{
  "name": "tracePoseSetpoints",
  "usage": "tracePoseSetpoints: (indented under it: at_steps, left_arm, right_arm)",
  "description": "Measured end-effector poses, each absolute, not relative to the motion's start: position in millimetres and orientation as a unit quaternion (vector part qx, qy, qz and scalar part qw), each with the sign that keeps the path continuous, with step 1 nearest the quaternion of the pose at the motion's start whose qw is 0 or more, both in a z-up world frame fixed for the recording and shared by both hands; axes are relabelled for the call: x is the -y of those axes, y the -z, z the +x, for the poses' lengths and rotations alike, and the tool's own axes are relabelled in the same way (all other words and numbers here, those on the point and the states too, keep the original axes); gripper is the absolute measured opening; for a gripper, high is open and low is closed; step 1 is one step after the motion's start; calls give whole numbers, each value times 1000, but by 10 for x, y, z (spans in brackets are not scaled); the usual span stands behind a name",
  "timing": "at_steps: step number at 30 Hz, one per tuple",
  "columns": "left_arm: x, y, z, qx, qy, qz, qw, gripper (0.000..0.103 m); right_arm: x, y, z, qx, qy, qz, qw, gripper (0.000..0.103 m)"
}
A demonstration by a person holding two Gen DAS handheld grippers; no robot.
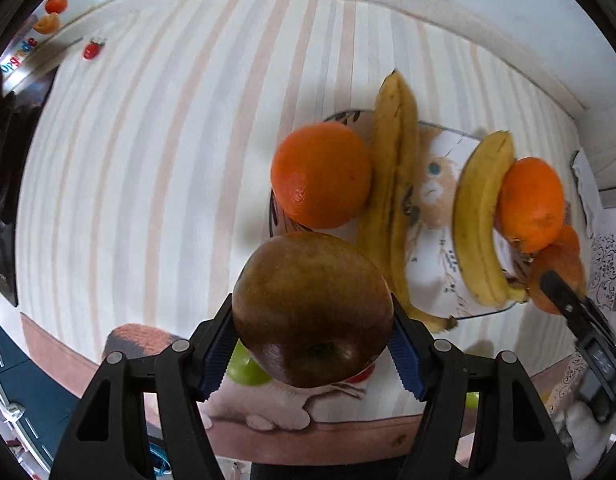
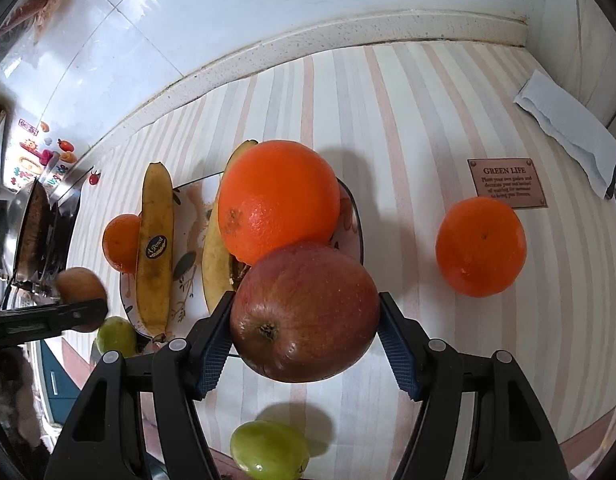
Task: Organize fruits
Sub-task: 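Carry the brown pear over the plate with the left gripper while the right gripper carries the red apple there, then lower both fruits onto the floral plate and open both grippers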
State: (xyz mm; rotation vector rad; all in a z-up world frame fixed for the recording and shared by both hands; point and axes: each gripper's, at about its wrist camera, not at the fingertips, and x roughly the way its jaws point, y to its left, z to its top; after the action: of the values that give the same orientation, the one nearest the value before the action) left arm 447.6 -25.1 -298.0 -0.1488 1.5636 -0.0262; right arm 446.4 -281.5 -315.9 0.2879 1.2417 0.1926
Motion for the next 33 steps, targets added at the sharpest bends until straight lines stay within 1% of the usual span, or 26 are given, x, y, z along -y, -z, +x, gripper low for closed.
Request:
tracePoseSetpoints:
  at_steps: [6,11,14,18,24,33]
  left_arm:
    - [286,3172,4507,-709,15,-80,700,67]
    - [251,3170,4476,-708,19,-91,700,67]
    - [199,3181,4479,-707,19,-96,700,68]
    - [148,3197,4476,-707,15,-92,701,68]
    - [130,3212,4468,-707,14,-95,700,68]
    - [163,3230,4479,-707,13,-102,699,69]
  right_arm:
    - [2818,3118,4436,-570,-100,134,804,70]
    - [2663,2812,4359,-538,-127,114,825,70]
    - [2456,2663,4418,-535,-161,108,823,70]
    - [2086,2655,4713,-559,-201,102,798,70]
    - [1621,2937,5269,-620,-214,58,753,70]
    - [1455,3252,5646,-675,-195,9,712,71]
